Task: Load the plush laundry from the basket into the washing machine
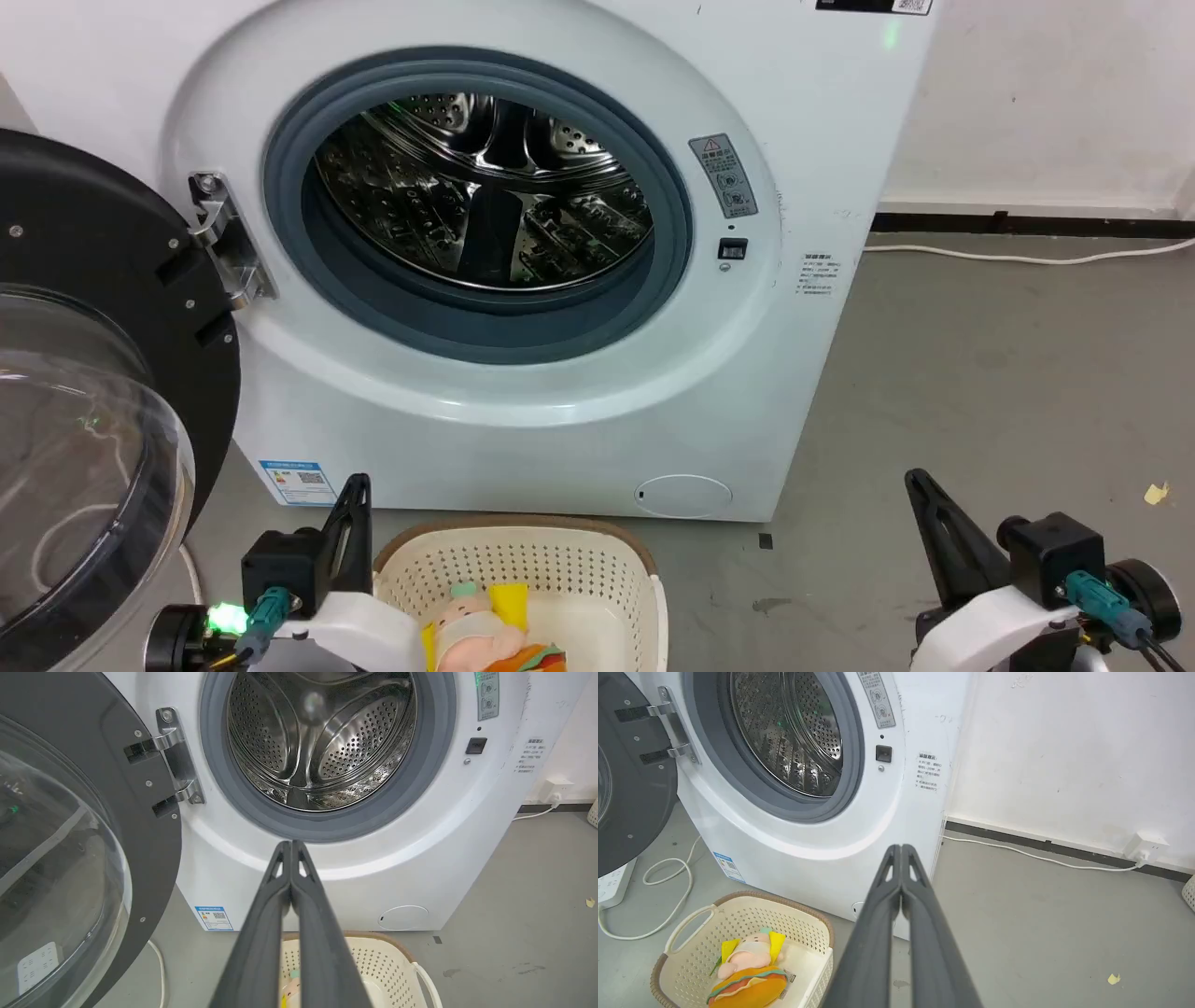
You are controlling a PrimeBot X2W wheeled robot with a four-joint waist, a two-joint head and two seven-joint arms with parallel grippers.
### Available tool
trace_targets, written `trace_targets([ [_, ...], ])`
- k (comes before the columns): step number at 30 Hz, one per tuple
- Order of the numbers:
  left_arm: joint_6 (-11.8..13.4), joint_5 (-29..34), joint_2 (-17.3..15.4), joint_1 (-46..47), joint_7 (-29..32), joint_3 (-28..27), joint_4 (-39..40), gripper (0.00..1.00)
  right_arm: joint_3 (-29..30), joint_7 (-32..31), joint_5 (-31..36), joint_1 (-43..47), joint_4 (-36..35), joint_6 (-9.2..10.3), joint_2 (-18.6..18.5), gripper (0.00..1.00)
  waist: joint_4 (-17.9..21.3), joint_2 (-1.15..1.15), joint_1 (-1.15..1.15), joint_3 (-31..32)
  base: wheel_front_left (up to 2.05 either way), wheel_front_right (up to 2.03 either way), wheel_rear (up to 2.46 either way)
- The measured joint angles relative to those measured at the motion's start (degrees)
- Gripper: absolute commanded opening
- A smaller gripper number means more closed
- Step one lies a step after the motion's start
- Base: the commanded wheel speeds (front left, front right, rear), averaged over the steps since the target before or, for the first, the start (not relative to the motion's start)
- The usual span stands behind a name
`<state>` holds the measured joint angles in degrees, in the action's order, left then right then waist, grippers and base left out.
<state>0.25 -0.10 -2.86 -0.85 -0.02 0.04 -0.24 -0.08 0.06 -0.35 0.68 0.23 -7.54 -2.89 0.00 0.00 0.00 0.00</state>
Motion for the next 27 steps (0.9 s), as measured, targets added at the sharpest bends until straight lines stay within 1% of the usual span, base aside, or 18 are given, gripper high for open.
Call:
trace_targets([
  [27,0.0,0.0,0.0,0.0,0.0,0.0,0.0,0.0,0.0,-0.01,0.0,0.0,0.0,0.0,0.0,0.0,0.0,0.0,0.0,0.0,0.0,0.0,0.0],
])
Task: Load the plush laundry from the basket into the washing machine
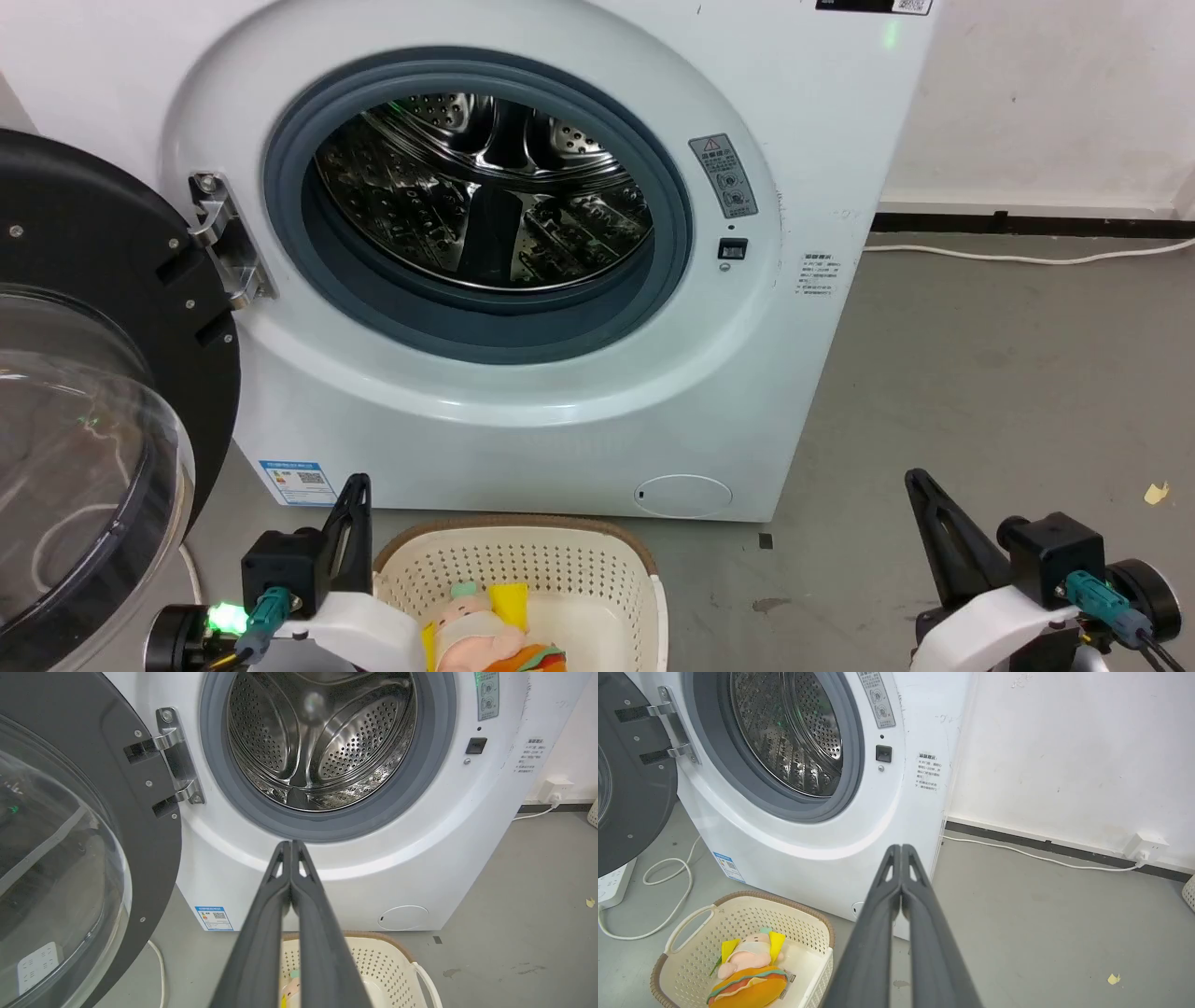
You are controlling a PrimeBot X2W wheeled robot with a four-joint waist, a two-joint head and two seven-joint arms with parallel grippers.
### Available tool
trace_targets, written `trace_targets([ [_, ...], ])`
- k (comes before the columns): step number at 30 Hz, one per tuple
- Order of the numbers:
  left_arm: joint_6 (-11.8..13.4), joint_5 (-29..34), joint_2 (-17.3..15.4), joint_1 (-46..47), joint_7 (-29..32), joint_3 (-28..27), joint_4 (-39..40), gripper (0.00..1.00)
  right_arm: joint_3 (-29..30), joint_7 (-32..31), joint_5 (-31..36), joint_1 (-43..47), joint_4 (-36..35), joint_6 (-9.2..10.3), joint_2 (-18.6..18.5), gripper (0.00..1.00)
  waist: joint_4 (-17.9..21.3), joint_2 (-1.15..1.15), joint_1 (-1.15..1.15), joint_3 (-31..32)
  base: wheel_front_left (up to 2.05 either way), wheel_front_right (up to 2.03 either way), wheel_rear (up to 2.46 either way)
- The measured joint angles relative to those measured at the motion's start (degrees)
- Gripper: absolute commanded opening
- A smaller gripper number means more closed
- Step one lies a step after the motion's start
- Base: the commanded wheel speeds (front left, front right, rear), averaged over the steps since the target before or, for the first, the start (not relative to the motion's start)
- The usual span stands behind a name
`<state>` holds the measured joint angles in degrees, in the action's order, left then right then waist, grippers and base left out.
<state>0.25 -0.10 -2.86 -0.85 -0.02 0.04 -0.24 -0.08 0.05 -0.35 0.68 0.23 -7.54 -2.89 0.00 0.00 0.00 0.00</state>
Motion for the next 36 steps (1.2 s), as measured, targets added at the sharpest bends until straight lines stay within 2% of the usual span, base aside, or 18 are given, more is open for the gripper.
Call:
trace_targets([
  [2,0.0,0.0,0.0,0.0,0.0,-0.01,0.0,0.0,0.0,0.0,0.0,0.0,0.0,0.0,0.0,0.0,0.0,0.0,0.0,0.0,0.0,0.0,0.0],
  [3,0.0,0.0,0.0,0.0,0.0,-0.03,0.0,1.0,-0.01,0.0,0.0,0.0,0.0,0.0,0.0,1.0,0.0,0.0,0.0,0.0,0.0,0.0,0.0],
  [20,0.15,-0.09,0.0,-0.05,-1.04,1.04,-1.3,1.0,-0.02,0.92,-1.16,0.01,0.01,0.0,0.0,1.0,0.28,0.0,0.0,-1.16,0.0,0.0,0.0],
  [36,0.09,-0.1,-0.49,3.69,-2.86,2.69,-7.86,1.0,0.36,2.79,-3.46,-2.43,-0.98,0.0,-0.01,1.0,2.07,0.0,0.0,-7.61,0.0,0.0,0.0],
])
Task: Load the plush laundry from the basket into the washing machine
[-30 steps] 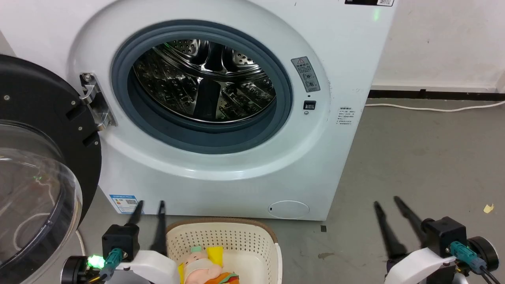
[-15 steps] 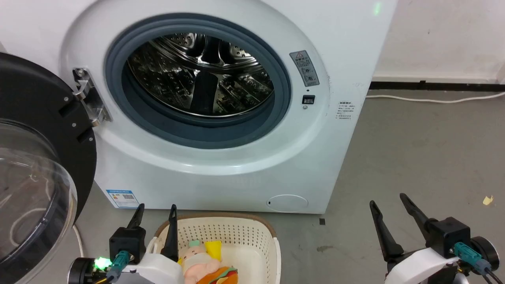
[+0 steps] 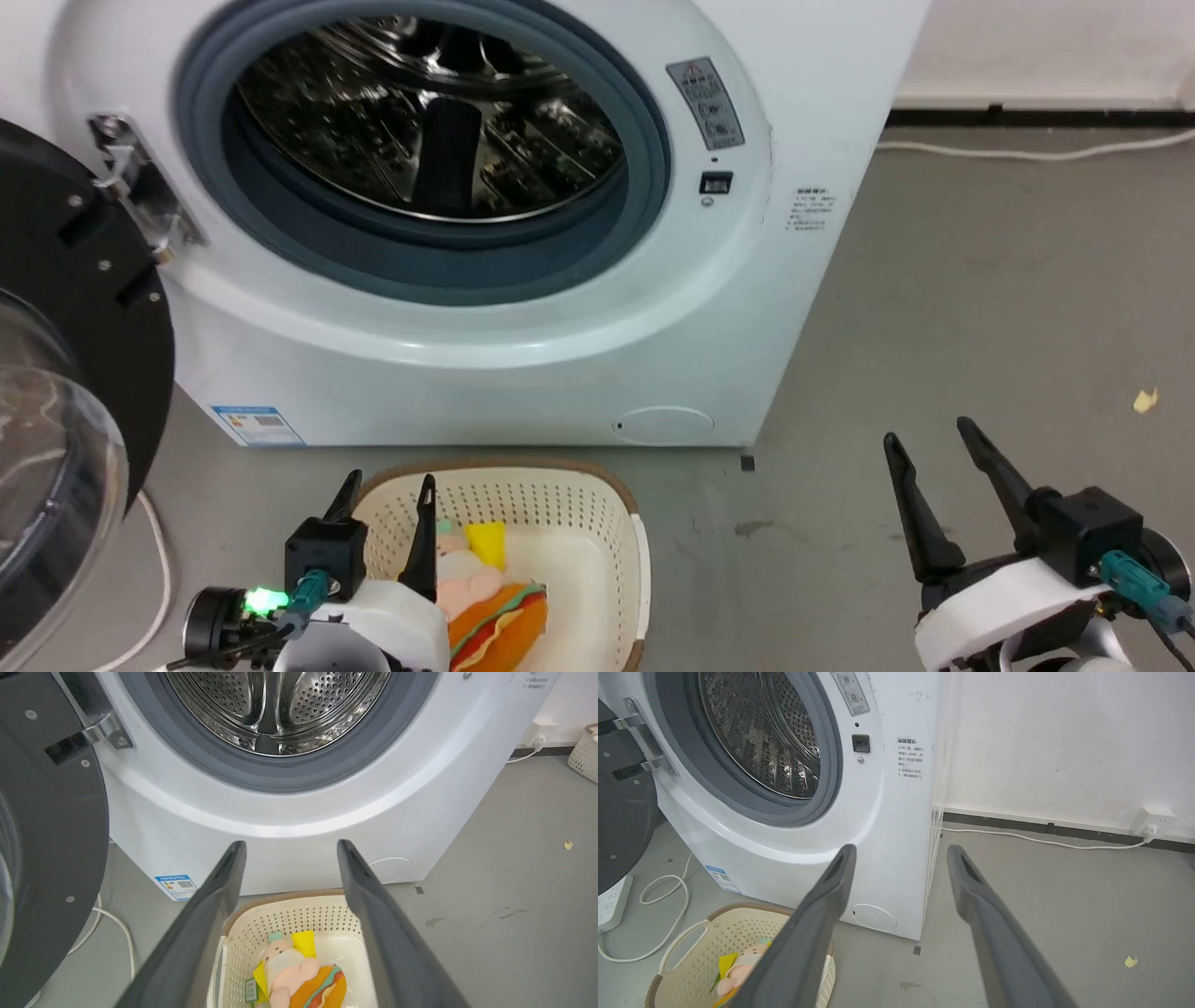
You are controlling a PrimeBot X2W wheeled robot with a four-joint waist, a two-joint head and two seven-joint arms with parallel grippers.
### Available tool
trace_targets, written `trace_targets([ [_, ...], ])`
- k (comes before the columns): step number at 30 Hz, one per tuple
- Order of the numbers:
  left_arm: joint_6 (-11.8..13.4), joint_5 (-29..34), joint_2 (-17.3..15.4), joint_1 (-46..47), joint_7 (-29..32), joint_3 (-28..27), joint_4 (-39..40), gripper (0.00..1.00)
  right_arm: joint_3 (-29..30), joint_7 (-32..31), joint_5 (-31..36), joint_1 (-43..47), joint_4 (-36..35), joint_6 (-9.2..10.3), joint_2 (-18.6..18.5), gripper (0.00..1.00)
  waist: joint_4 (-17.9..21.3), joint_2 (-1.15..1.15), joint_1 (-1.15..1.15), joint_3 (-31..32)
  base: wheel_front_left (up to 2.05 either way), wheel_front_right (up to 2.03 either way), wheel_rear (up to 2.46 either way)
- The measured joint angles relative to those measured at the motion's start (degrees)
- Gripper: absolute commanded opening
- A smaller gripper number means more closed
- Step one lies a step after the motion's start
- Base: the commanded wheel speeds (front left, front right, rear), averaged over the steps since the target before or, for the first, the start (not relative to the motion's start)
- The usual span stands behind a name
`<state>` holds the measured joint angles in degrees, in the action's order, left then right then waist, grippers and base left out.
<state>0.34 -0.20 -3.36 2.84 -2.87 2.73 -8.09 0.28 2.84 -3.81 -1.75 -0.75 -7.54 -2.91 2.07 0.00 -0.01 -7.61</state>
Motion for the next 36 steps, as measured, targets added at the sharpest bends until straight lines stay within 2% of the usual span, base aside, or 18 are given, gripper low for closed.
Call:
trace_targets([
  [23,-1.72,-1.63,-4.27,12.17,0.99,1.83,-18.0,1.0,-0.86,2.85,-5.79,-3.79,-1.21,0.0,0.0,1.0,4.09,0.0,0.0,-13.22,0.0,0.0,0.0],
  [36,-2.38,-1.52,-7.25,20.08,6.03,4.57,-27.26,1.0,-0.76,4.35,-8.62,-5.82,-2.34,0.0,0.0,1.0,6.35,0.0,0.0,-21.17,0.0,0.0,0.0],
])
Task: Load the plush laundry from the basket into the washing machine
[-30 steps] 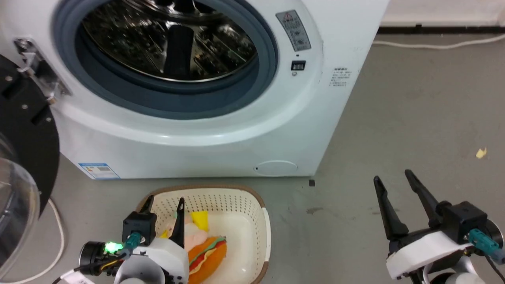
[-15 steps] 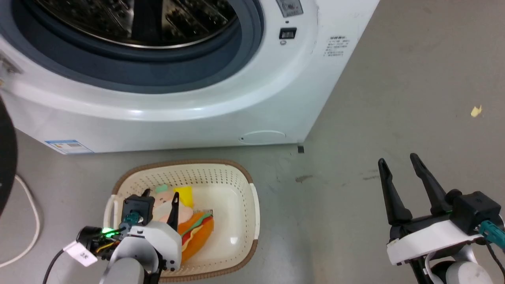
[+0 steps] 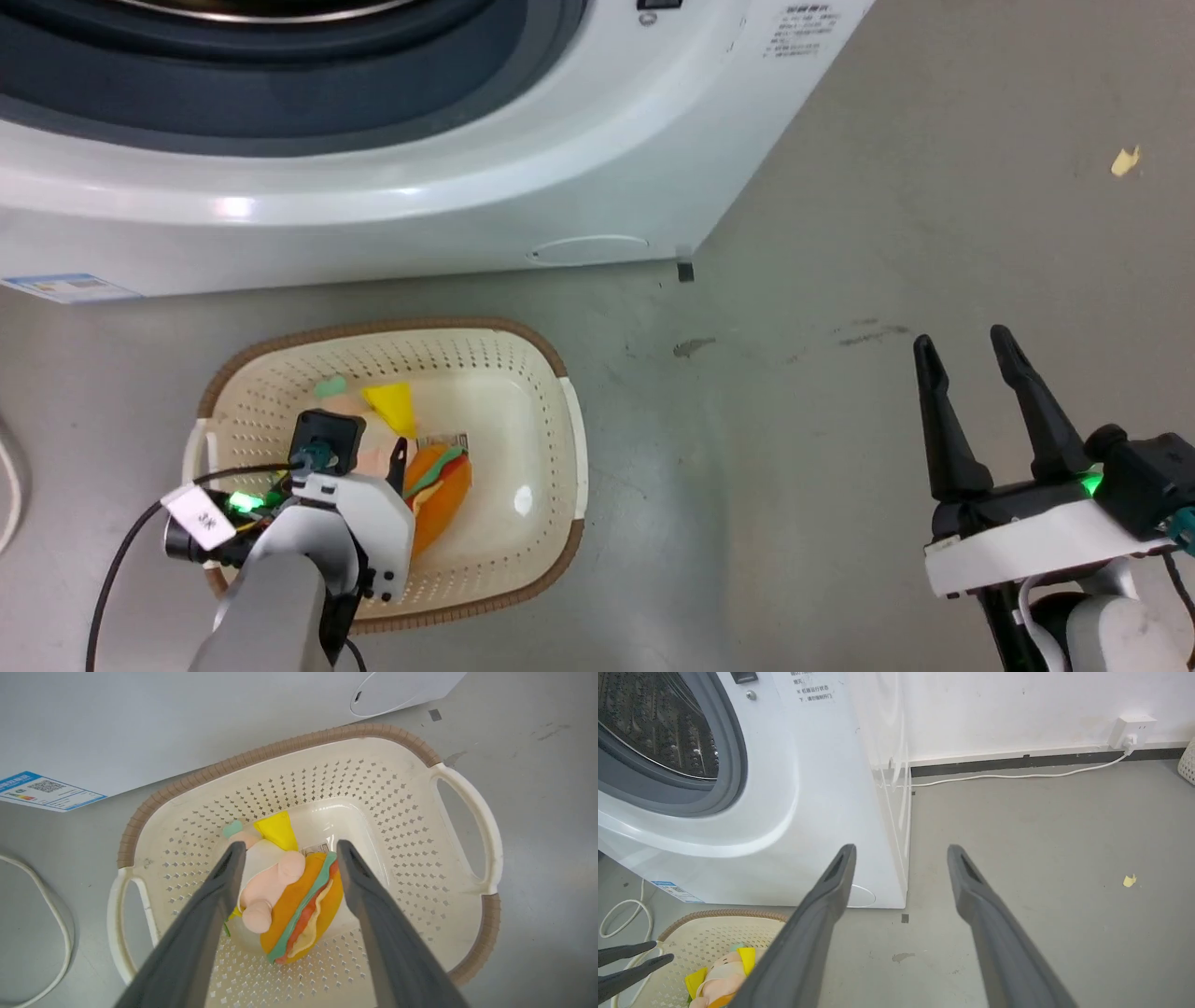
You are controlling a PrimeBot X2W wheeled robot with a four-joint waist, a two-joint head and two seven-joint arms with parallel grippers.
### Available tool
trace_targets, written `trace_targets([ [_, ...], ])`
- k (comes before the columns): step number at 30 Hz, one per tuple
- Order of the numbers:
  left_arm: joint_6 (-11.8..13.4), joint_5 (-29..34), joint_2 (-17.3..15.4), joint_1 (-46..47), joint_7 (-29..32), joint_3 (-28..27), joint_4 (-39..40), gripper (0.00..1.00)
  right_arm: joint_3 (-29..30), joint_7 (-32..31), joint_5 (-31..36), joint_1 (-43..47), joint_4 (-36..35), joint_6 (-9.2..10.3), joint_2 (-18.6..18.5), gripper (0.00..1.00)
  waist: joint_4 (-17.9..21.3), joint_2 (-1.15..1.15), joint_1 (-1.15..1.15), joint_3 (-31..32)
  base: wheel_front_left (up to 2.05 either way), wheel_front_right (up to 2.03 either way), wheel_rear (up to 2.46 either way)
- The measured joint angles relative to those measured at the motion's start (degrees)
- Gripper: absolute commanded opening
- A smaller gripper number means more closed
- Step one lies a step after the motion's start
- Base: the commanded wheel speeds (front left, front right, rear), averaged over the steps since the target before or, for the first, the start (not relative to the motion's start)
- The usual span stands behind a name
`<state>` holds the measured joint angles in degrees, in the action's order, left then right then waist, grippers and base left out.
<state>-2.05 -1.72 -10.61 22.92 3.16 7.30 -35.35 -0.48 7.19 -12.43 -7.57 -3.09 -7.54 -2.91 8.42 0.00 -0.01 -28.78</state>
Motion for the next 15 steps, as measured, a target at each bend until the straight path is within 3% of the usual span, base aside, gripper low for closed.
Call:
trace_targets([
  [15,-1.3,2.52,-3.41,8.48,5.13,6.16,-9.28,1.0,0.23,1.68,-2.86,-1.37,-1.68,0.0,0.01,1.0,1.56,0.0,0.0,-8.12,0.0,0.0,0.0],
])
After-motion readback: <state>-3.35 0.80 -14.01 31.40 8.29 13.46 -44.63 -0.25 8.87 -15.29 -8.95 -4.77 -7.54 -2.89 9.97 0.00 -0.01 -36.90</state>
